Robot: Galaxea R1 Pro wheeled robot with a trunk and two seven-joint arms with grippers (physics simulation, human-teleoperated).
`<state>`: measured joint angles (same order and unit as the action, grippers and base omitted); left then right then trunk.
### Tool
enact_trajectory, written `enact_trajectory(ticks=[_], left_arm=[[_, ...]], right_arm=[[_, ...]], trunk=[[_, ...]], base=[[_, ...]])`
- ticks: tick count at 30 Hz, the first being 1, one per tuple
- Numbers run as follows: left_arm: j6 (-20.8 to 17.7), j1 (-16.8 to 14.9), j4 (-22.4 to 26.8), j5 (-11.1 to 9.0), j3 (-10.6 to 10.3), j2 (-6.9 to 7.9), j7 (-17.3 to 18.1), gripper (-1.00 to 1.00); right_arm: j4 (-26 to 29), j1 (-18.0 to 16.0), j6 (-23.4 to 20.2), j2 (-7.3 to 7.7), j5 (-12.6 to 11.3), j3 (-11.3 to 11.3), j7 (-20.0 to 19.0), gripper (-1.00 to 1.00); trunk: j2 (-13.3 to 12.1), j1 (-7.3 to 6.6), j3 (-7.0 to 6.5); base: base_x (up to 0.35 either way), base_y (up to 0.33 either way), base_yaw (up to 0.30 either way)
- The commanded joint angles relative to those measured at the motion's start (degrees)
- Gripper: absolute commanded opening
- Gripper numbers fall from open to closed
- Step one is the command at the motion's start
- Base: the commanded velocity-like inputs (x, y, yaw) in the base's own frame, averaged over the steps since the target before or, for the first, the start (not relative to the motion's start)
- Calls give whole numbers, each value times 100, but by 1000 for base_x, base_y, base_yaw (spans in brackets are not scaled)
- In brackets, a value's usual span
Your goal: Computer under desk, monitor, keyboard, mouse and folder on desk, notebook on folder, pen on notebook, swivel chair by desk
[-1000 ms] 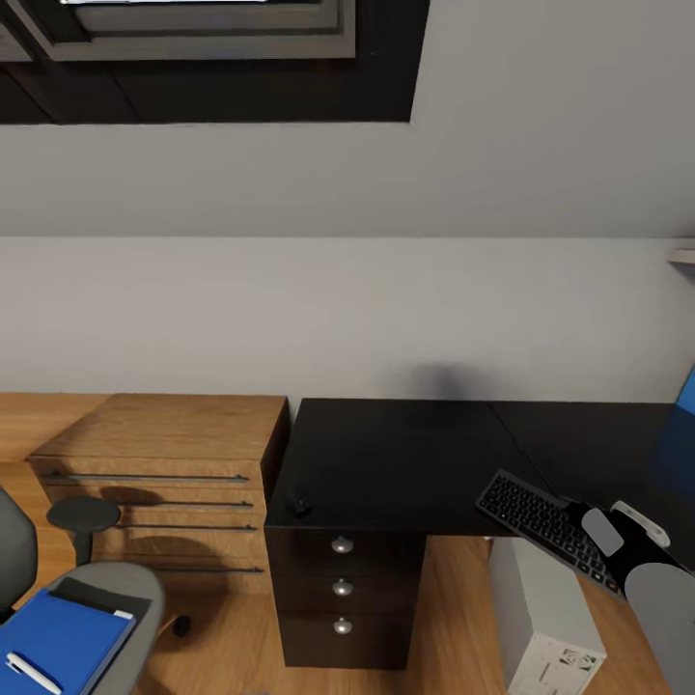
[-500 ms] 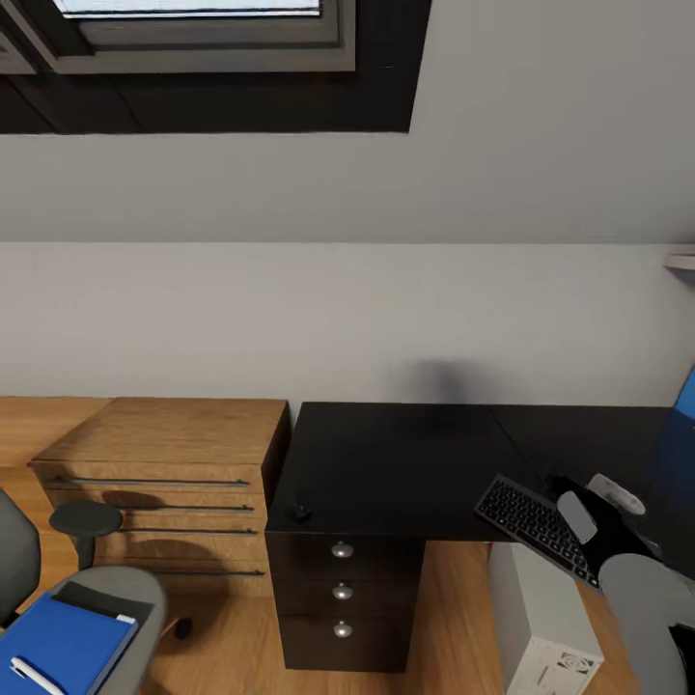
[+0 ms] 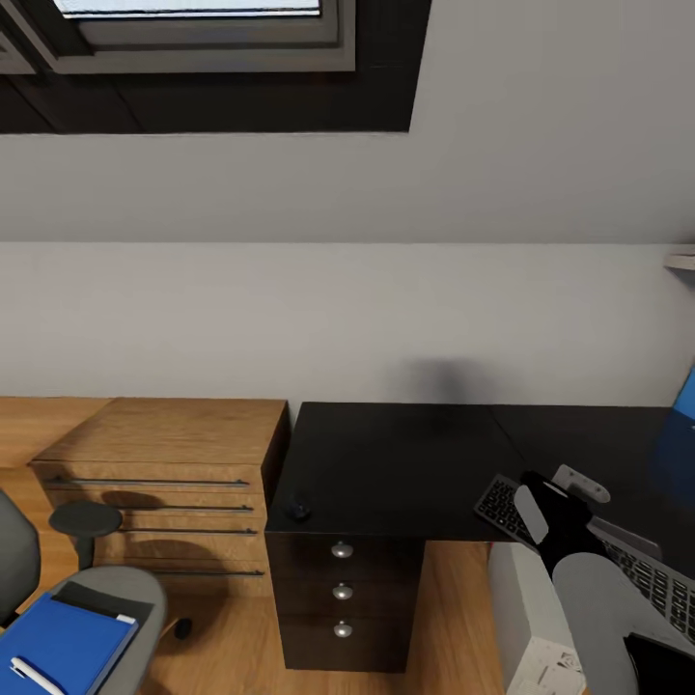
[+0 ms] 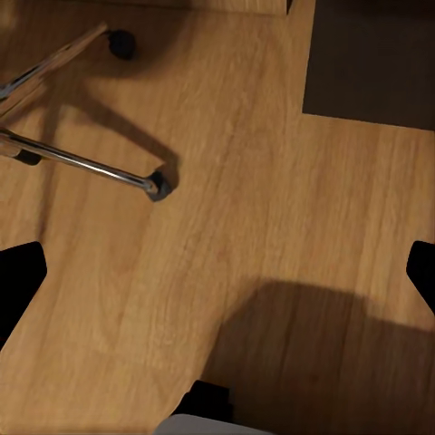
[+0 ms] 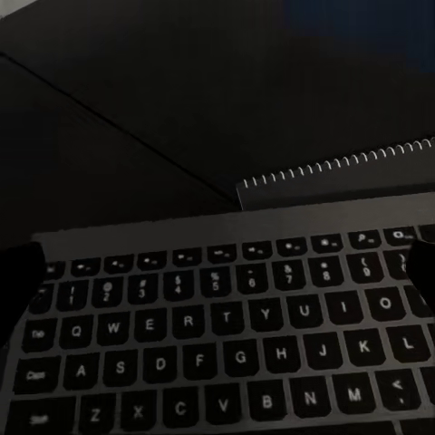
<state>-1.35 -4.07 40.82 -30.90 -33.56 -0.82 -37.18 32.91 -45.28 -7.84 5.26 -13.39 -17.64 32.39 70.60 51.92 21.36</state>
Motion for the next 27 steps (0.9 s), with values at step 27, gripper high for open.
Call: enact_trajectory(ticks=[27], left_arm=[[2629,-6,-2479,-40,-160,108,1150,100]], right_arm=[[-75,40,98,272,81,6,-127,100]], trunk=[[4,0,9]], base=[[23,-11,-65]])
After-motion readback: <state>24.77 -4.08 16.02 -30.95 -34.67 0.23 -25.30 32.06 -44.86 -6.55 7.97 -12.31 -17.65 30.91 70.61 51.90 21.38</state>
